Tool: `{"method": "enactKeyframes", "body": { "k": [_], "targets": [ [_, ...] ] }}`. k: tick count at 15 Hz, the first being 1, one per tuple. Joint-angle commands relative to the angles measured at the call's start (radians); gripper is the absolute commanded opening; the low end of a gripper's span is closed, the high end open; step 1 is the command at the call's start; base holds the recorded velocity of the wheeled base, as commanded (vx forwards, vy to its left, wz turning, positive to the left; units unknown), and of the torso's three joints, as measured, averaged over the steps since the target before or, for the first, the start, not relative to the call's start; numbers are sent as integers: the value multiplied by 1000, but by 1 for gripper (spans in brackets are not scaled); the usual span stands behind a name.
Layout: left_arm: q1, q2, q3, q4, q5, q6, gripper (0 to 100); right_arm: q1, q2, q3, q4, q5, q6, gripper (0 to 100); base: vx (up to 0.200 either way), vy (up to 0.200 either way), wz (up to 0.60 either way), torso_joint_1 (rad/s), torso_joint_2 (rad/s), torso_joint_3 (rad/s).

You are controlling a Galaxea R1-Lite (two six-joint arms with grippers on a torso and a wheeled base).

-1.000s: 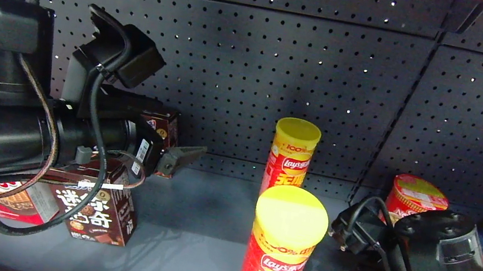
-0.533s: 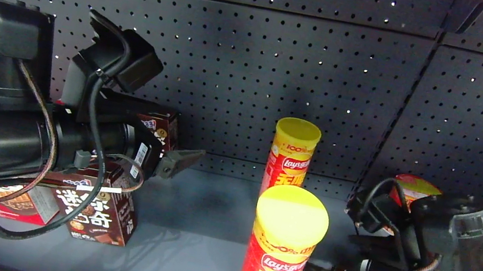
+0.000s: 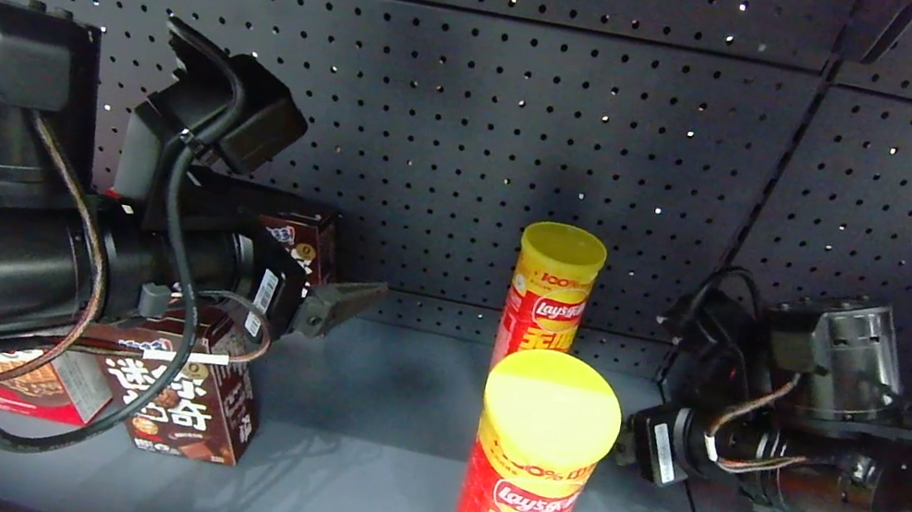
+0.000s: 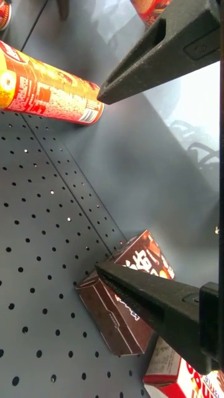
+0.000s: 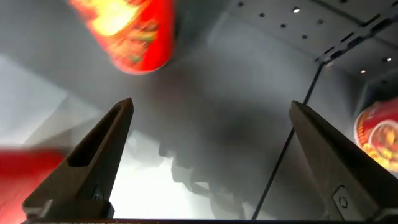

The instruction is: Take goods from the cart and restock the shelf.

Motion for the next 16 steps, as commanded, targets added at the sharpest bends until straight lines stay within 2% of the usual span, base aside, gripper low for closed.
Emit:
{"method": "enactKeyframes", "body": {
  "k": [1,11,16],
  "targets": [
    [0,-1,0,0,0,0,100,-32,75,-57,-1,-2,0,100,0,0,0,0,0,0],
    [5,-1,5,6,-7,-2,100,-83,215,-181,-30,6,-2,100,0,0,0,0,0,0],
    [5,1,8,6,-7,-2,100,-73,238,-203,-39,7,-2,100,0,0,0,0,0,0]
  ]
}}
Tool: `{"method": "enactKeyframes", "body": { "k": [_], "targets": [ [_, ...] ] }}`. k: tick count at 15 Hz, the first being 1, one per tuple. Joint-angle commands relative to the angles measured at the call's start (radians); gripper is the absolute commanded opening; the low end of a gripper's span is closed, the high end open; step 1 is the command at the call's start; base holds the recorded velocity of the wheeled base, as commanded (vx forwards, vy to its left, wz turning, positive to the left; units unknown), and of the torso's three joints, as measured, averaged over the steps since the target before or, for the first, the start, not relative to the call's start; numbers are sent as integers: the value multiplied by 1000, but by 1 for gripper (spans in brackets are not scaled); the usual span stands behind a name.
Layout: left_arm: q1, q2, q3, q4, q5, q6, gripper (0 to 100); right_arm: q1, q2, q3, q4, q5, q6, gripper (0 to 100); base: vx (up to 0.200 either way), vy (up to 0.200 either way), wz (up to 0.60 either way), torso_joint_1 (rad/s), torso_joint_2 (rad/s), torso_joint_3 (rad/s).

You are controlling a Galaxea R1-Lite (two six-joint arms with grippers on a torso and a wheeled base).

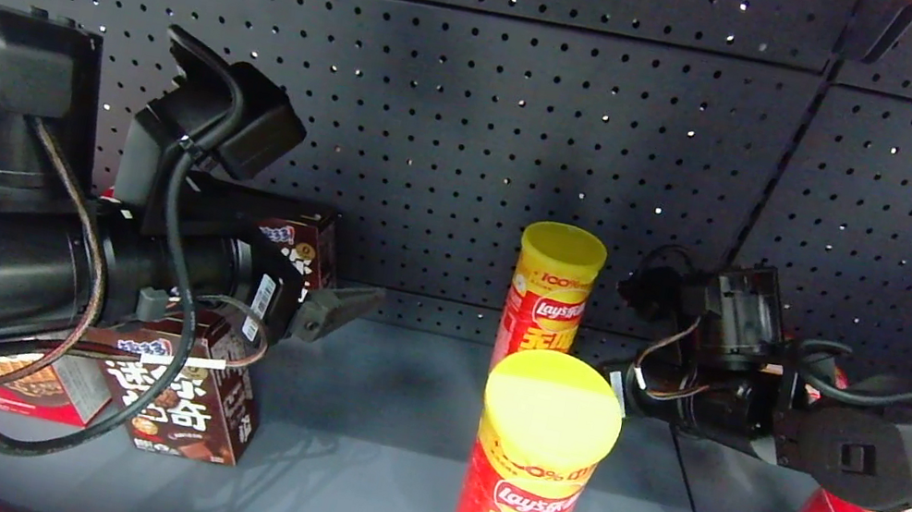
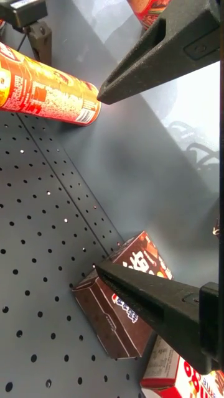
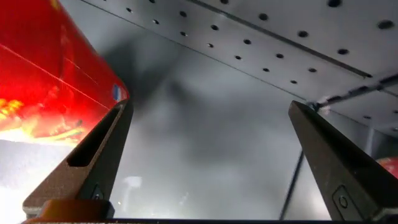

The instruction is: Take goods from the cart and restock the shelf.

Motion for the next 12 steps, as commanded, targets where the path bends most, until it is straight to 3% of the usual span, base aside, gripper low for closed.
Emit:
{"method": "enactKeyframes", "body": {
  "k": [1,12],
  "targets": [
    [0,2,-1,-1,0,0,100,6,12,-11,-6,1,0,100,0,0,0,0,0,0],
    [0,2,2,-1,0,0,100,34,44,-41,-9,1,0,100,0,0,0,0,0,0]
  ]
}}
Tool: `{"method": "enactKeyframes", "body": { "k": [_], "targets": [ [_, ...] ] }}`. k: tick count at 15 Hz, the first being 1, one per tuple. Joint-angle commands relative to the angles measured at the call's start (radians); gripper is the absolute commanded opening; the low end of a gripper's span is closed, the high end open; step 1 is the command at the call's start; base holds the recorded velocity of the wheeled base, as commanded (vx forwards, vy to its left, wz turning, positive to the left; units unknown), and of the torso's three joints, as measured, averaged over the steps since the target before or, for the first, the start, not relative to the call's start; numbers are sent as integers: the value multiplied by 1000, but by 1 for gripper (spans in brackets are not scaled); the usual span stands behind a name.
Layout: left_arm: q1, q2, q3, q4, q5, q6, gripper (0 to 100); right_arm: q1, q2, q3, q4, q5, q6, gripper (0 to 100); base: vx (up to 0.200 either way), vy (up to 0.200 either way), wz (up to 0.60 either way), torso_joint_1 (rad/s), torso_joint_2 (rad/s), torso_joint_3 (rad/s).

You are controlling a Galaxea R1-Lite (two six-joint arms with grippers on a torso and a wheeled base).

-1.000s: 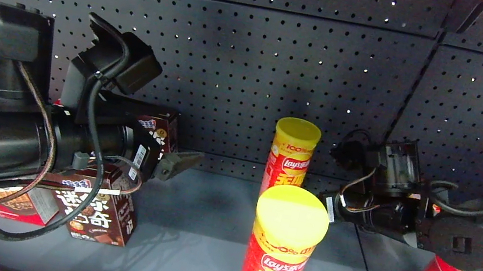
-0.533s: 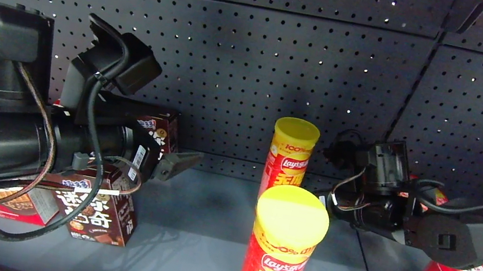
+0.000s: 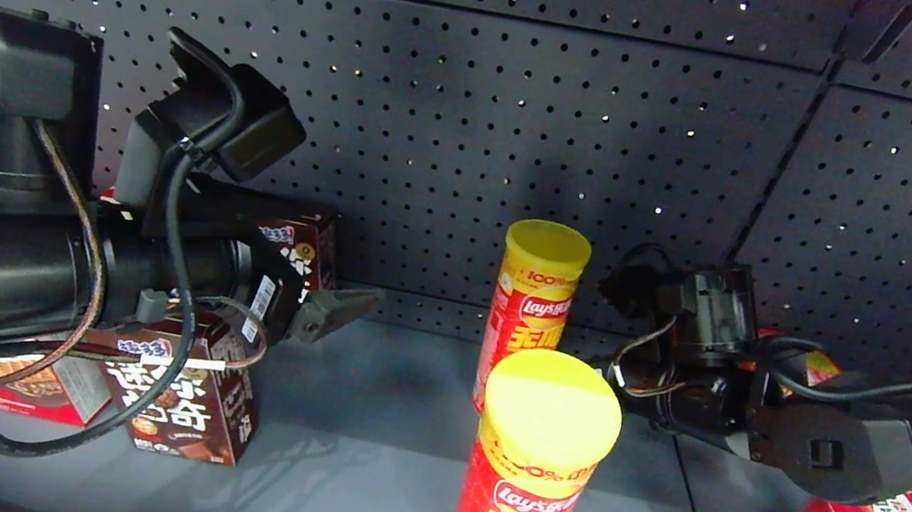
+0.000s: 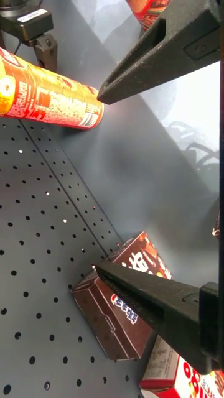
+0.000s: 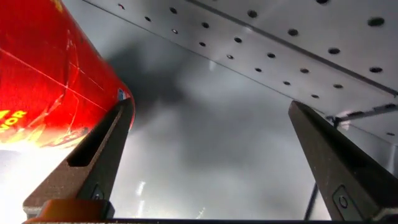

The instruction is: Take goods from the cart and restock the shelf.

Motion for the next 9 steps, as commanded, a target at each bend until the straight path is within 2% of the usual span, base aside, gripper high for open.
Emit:
{"method": "enactKeyframes", "body": {
  "k": [1,9],
  "targets": [
    [0,0,0,-1,0,0,100,6,9,-6,0,0,0,100,0,0,0,0,0,0],
    [0,0,1,-1,0,-2,100,4,2,2,0,0,2,100,0,0,0,0,0,0]
  ]
}}
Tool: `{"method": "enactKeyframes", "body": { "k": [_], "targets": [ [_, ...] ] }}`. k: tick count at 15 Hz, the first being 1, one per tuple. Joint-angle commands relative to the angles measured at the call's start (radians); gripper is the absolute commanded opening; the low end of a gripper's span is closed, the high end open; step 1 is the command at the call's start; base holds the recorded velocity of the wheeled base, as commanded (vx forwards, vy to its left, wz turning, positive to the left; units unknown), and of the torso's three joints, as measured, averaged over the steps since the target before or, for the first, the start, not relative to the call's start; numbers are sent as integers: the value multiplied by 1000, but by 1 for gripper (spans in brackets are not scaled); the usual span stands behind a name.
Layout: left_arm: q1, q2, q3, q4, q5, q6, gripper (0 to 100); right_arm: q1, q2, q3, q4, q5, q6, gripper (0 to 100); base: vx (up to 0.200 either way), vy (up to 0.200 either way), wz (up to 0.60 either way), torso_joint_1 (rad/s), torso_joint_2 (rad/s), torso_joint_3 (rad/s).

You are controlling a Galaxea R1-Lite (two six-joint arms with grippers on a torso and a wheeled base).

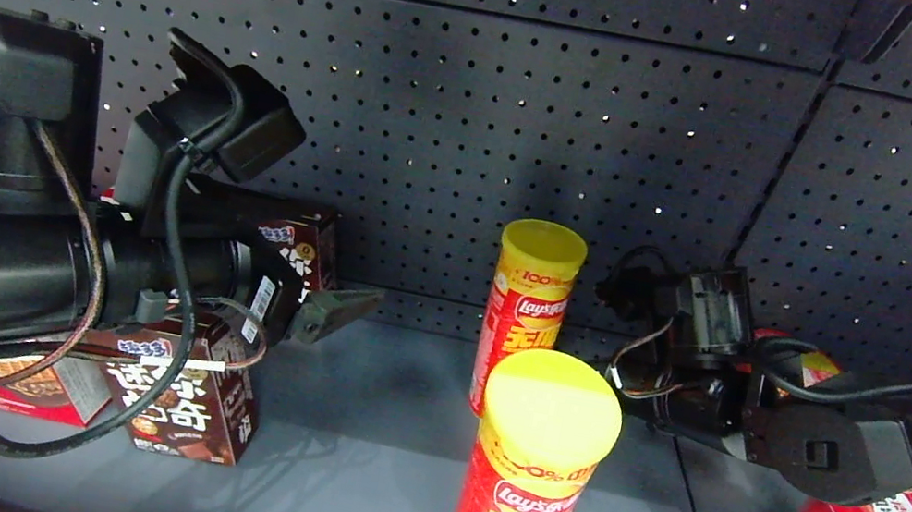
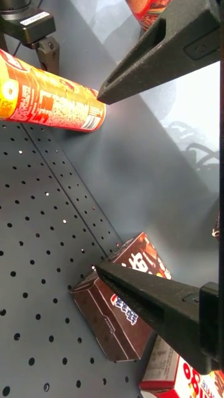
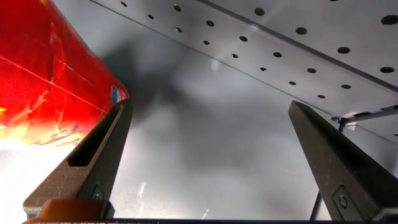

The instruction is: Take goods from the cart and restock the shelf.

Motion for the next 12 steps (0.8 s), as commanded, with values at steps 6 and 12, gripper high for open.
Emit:
{"method": "enactKeyframes", "body": {
  "k": [6,12],
  "targets": [
    [3,-8,0,-2,0,3,100,11,-161,66,1,-7,0,100,0,0,0,0,0,0],
    [17,-148,4,2,6,8,100,18,-481,194,9,-27,-2,100,0,0,0,0,0,0]
  ]
}}
